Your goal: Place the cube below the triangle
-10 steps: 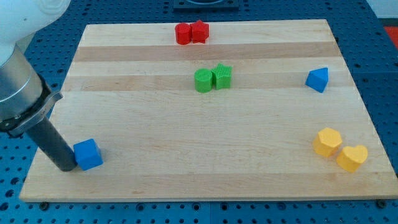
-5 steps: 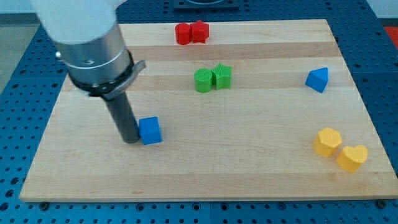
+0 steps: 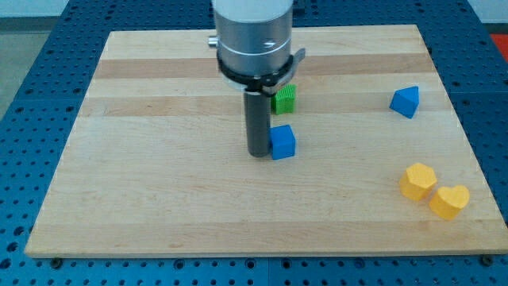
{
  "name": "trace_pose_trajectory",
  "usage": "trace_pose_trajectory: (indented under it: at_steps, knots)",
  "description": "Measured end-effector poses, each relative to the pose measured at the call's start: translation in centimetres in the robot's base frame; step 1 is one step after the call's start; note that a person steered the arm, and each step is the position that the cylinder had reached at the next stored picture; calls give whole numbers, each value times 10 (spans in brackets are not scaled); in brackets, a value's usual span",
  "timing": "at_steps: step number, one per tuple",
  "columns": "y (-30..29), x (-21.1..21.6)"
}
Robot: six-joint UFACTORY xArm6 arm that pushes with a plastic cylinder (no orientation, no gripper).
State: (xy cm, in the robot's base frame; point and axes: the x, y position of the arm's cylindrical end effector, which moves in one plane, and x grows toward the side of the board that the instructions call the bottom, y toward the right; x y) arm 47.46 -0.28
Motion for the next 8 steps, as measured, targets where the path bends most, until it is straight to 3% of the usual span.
trace_pose_trajectory:
  at_steps: [8]
  knots:
    - [152,-36]
